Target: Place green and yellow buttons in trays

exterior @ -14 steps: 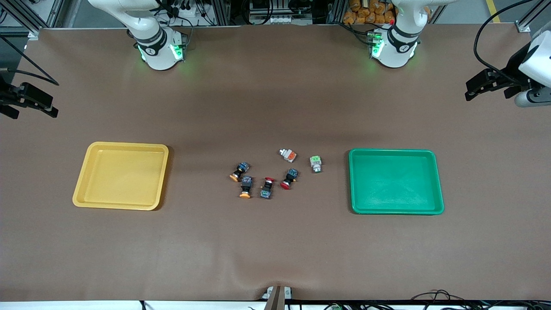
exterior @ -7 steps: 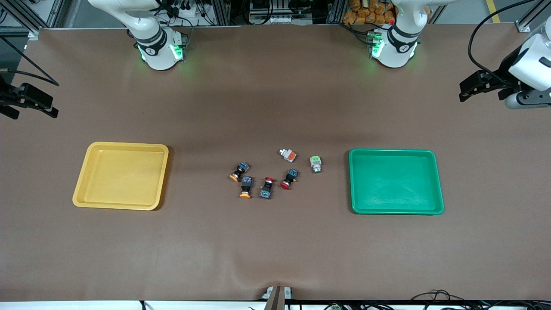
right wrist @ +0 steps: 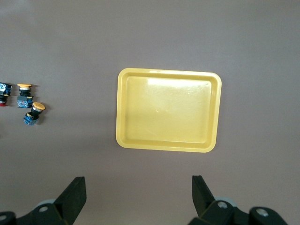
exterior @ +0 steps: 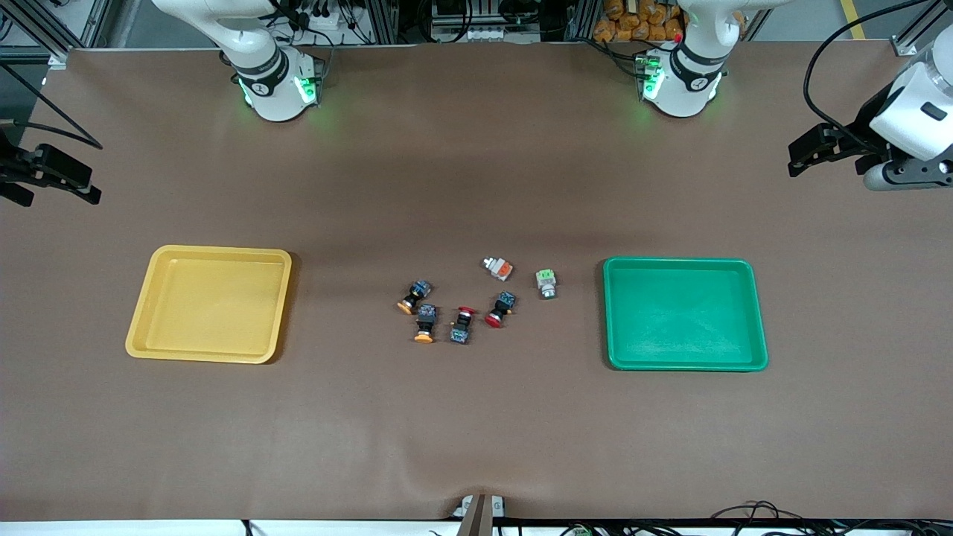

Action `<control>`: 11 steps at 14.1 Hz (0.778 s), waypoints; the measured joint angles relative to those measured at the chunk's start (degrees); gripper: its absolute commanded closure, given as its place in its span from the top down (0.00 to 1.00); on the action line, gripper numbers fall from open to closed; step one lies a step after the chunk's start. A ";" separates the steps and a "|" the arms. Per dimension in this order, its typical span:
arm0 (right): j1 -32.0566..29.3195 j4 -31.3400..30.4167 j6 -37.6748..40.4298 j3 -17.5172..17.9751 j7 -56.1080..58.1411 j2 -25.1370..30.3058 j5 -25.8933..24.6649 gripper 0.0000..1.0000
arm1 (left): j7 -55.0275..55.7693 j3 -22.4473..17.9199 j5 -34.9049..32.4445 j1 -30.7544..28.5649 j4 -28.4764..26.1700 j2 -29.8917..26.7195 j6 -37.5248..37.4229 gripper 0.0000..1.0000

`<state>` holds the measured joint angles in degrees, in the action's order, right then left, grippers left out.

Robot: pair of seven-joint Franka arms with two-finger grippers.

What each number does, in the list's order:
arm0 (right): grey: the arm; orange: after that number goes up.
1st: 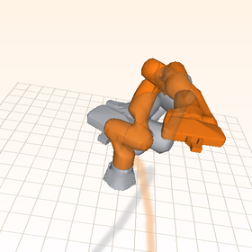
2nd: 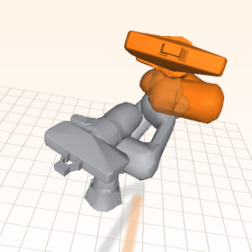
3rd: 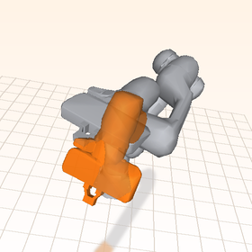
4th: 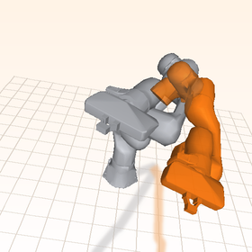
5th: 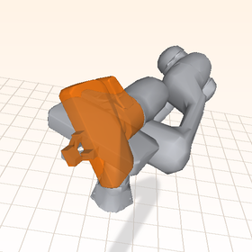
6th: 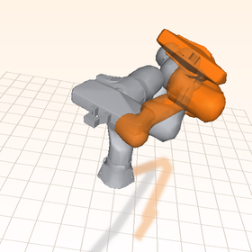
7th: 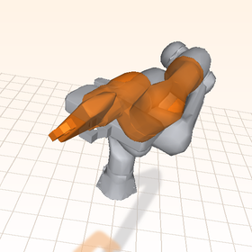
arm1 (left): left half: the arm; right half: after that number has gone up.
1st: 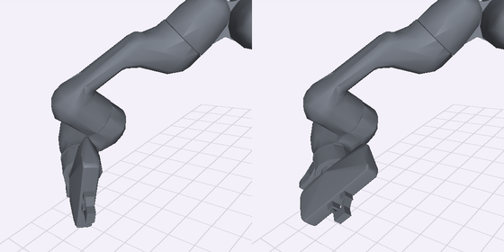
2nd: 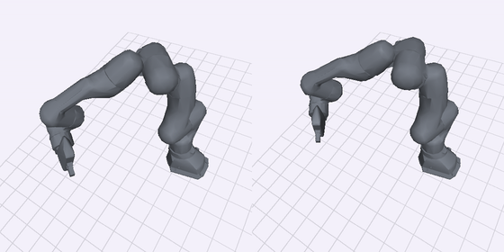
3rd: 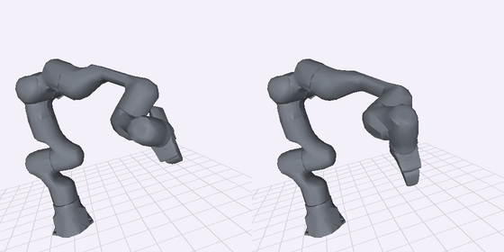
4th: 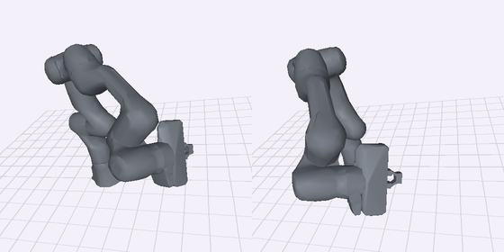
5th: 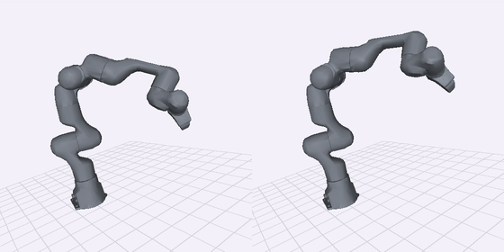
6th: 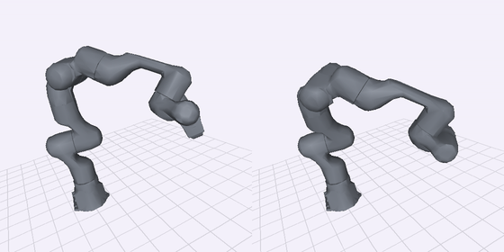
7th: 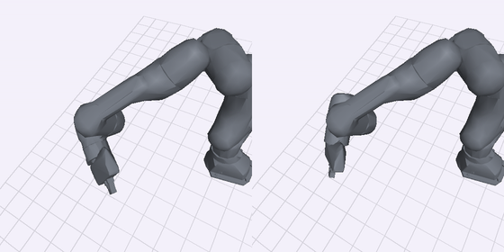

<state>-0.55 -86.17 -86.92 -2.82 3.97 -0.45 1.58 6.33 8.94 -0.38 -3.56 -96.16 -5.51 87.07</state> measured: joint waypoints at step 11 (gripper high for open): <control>-0.04 -0.01 0.00 -0.02 0.00 -0.15 0.00 1.00 | 12.53 9.43 0.10 0.39 -3.21 6.88 6.61 1.00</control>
<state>-0.59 -86.18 -86.93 -2.84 3.97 -0.60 1.58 18.85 18.38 -0.29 -3.17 -99.37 1.37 93.68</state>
